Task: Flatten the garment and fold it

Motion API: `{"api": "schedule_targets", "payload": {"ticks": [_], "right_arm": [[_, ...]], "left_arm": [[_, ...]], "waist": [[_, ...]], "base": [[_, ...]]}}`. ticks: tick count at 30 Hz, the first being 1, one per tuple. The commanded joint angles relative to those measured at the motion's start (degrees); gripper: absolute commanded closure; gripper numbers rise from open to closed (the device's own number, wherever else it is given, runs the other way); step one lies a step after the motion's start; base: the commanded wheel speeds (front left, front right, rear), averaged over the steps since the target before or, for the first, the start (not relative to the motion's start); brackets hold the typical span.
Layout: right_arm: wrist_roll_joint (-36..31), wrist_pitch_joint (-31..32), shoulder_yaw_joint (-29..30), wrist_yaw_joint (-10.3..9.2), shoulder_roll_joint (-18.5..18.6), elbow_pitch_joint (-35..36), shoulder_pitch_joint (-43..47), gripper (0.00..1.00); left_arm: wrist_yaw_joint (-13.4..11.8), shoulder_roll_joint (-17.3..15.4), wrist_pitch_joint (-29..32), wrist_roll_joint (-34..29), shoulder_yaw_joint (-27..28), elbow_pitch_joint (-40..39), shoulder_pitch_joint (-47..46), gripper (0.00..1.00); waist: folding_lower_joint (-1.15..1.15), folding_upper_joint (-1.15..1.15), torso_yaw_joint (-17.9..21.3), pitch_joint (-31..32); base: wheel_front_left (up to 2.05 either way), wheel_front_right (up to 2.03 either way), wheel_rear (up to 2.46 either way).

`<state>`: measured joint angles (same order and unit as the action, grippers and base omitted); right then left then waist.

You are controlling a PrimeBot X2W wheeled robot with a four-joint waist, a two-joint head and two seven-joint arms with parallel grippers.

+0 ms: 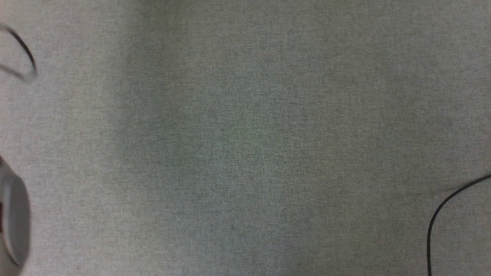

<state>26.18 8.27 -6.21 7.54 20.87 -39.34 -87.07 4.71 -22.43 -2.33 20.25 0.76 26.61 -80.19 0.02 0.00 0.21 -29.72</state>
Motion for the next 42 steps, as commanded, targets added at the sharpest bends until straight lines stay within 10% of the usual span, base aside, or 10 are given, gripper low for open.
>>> {"api": "schedule_targets", "payload": {"ticks": [1, 19, 42], "right_arm": [[1.22, -0.48, -1.39, -0.05, 0.34, -0.71, 3.60, 1.00], [12.58, -0.66, -7.97, -0.05, 8.10, 4.43, 44.17, 1.00], [17.38, 21.05, 4.82, -0.05, 14.06, 25.22, 85.98, 1.00]], "left_arm": [[0.52, 0.42, -1.13, 0.39, -0.39, 1.27, 4.38, 1.00], [-0.01, -0.29, 1.70, -0.94, -4.84, -3.22, 48.29, 1.00], [-4.26, -5.25, 25.25, 7.57, -2.00, -29.41, 90.73, 1.00]], "waist": [[-0.02, 0.00, -0.34, 1.18], [-0.02, 0.00, -1.85, 18.62], [-0.02, 0.00, -3.70, 30.96]], "base": [[0.00, 0.00, 0.00], [0.00, 0.00, 0.00], [0.00, 0.00, 0.00]]}}
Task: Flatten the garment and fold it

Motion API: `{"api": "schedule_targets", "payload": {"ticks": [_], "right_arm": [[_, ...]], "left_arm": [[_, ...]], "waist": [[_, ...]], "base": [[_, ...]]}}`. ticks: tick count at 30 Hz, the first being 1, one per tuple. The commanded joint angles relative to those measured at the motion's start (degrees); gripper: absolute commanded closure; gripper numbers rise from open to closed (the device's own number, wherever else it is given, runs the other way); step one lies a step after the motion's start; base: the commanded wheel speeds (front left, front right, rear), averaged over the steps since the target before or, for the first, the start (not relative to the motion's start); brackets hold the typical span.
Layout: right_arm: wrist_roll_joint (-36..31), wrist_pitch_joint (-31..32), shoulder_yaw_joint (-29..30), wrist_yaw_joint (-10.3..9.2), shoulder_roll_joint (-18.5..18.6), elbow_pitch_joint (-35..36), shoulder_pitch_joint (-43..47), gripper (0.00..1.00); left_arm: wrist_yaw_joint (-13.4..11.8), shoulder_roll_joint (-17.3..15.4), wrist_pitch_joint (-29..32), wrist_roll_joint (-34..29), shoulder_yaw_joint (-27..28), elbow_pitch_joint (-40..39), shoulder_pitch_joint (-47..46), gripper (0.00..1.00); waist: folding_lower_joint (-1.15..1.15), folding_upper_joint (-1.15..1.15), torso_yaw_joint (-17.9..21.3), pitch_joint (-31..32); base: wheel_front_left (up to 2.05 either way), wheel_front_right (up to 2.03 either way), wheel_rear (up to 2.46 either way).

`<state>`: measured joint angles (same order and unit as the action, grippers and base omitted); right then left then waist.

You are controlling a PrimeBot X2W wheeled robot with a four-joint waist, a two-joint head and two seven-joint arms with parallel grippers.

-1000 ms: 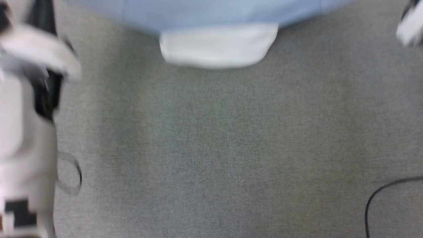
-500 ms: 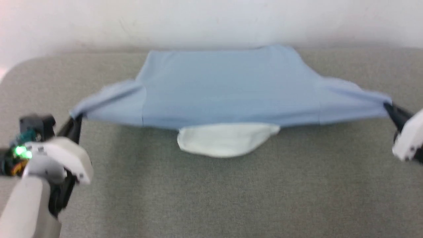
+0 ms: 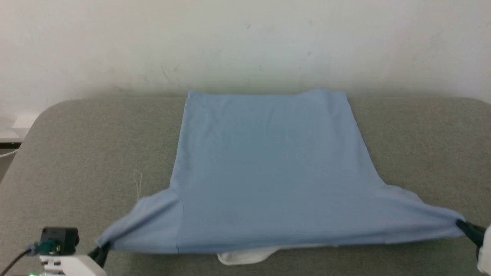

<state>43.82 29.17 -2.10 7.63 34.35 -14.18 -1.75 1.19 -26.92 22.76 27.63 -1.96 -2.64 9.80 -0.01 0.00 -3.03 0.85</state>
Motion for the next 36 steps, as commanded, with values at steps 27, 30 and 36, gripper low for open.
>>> {"api": "schedule_targets", "payload": {"ticks": [27, 30, 36], "right_arm": [[-11.89, 19.24, 16.76, -0.14, -10.55, 19.51, 5.14, 0.00], [-11.66, 19.06, 14.75, -0.14, -10.11, 19.95, -0.70, 0.00], [-12.77, 20.75, 10.90, -0.14, -7.46, 15.98, -15.43, 0.00]], "left_arm": [[0.03, 7.03, 8.10, 8.86, -6.64, -11.39, 4.73, 1.00], [0.21, 8.19, 7.53, 9.79, -6.96, -12.81, 3.79, 1.00], [1.31, 9.20, 5.90, 8.85, -8.70, -15.49, 0.94, 1.00]], "waist": [[0.01, 0.00, -5.16, -7.56], [0.01, 0.00, -6.35, -11.20], [0.01, 0.00, -10.46, -20.04]], "base": [[0.00, 0.00, 0.00], [0.00, 0.00, 0.00], [0.00, 0.00, 0.00]]}}
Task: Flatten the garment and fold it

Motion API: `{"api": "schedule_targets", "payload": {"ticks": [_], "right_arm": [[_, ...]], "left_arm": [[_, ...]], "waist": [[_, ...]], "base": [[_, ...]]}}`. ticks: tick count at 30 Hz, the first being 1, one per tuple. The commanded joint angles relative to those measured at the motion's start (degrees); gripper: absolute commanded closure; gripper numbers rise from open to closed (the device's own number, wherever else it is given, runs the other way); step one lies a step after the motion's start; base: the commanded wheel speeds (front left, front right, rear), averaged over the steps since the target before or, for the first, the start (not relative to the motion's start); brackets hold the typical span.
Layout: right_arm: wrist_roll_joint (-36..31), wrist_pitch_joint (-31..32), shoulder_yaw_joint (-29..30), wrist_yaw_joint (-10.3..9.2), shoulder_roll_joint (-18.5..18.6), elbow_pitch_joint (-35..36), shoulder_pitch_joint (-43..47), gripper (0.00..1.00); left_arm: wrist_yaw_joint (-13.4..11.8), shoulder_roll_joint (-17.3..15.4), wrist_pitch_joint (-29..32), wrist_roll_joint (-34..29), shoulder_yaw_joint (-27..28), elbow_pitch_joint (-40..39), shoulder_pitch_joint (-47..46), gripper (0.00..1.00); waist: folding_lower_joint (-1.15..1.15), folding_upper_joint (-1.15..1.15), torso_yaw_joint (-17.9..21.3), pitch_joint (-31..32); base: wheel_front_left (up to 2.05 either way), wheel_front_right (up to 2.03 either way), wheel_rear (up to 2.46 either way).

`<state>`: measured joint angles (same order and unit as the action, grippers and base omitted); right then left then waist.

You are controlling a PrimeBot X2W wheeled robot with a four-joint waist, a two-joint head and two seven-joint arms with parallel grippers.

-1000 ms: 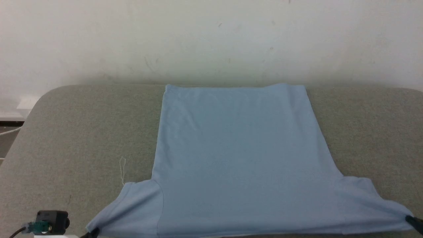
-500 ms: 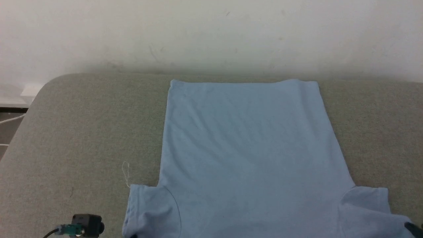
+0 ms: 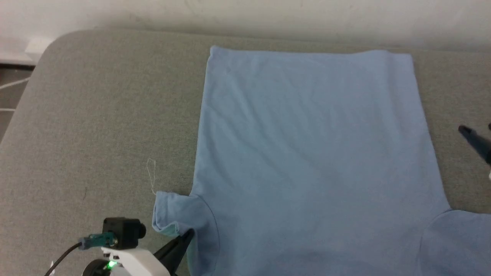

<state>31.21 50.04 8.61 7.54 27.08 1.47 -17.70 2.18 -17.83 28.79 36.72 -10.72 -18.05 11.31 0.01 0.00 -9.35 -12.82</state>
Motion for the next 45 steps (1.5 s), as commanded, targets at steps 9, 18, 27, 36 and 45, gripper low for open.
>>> {"api": "schedule_targets", "payload": {"ticks": [9, 18, 27, 36, 45], "right_arm": [[-4.31, 5.23, -0.70, -0.05, 3.70, -13.47, -23.02, 0.00], [-12.36, 5.02, -1.36, -0.05, 5.71, -25.36, -36.31, 0.00], [-16.30, 3.08, -3.26, -0.05, 8.41, -33.06, -38.96, 0.00], [-14.44, 1.99, -5.46, -0.05, 8.81, -36.17, -37.03, 1.00], [-10.96, -1.99, -6.87, -0.05, 8.18, -37.34, -32.13, 1.00]], "left_arm": [[1.83, 2.61, -2.91, -1.35, -3.26, -3.17, -5.36, 1.00], [2.98, 5.74, -6.99, -0.88, -6.09, -2.10, -7.27, 1.00], [3.66, 6.56, -9.65, -1.08, -7.44, 0.38, -8.73, 1.00], [3.40, 6.31, -10.89, -1.64, -7.24, 0.79, -9.38, 1.00], [2.35, 5.60, -10.57, -2.08, -6.90, 1.40, -8.67, 1.00]], "waist": [[-0.01, 0.00, -11.20, -17.37], [-0.01, 0.00, -16.01, -22.34], [-0.01, 0.00, -17.79, -23.46], [-0.01, 0.00, -16.44, -22.20], [-0.01, 0.00, -12.64, -15.81]], "base": [[0.00, 0.00, 0.00], [0.00, 0.00, 0.00], [0.00, 0.00, 0.00], [0.00, 0.00, 0.00], [0.00, 0.00, 0.00]]}}
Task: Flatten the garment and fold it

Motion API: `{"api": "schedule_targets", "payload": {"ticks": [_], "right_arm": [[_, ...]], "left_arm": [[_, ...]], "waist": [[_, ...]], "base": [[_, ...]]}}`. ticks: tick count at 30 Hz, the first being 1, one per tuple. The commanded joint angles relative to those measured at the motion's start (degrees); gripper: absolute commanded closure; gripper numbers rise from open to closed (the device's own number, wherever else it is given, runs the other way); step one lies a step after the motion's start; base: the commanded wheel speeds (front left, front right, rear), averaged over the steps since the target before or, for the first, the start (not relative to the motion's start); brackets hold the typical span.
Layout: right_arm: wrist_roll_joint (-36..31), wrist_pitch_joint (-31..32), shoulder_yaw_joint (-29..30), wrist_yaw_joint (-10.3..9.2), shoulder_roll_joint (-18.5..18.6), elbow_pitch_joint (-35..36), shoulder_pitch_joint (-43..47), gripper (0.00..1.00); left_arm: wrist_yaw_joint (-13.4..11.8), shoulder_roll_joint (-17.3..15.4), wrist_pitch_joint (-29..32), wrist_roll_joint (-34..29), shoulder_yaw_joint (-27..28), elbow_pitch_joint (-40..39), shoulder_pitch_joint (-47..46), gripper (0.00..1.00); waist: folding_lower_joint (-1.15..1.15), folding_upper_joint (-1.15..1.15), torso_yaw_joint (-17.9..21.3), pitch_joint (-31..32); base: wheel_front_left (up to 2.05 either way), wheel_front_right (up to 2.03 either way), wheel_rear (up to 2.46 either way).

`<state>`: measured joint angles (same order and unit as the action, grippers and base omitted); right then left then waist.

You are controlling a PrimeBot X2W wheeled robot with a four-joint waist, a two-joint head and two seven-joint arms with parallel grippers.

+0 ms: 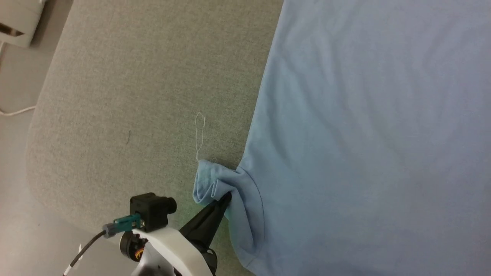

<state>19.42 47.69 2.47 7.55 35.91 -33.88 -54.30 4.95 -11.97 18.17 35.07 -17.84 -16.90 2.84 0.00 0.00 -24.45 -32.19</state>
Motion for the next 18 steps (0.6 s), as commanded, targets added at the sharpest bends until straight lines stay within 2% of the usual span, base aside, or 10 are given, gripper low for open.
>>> {"api": "schedule_targets", "payload": {"ticks": [1, 11, 18], "right_arm": [[0.83, 0.36, -0.73, -0.06, -0.66, -2.00, 4.46, 1.00], [8.18, -4.21, -1.47, -0.06, -0.85, 0.43, 17.69, 1.00], [12.71, -6.13, -0.37, -0.06, -1.57, 7.17, 30.12, 1.00]], "left_arm": [[-0.42, -0.25, 0.05, -0.43, 0.22, 0.25, -0.21, 1.00], [-2.21, -1.81, 1.35, 0.20, 1.75, 0.67, 2.29, 1.00], [-3.95, -2.64, 1.89, 1.00, 3.21, 0.84, 5.39, 1.00]], "waist": [[0.00, 0.00, 2.46, 3.56], [0.00, 0.00, 8.58, 13.91], [0.00, 0.00, 12.61, 19.92]], "base": [[0.00, 0.00, 0.00], [0.00, 0.00, 0.00], [0.00, 0.00, 0.00]]}}
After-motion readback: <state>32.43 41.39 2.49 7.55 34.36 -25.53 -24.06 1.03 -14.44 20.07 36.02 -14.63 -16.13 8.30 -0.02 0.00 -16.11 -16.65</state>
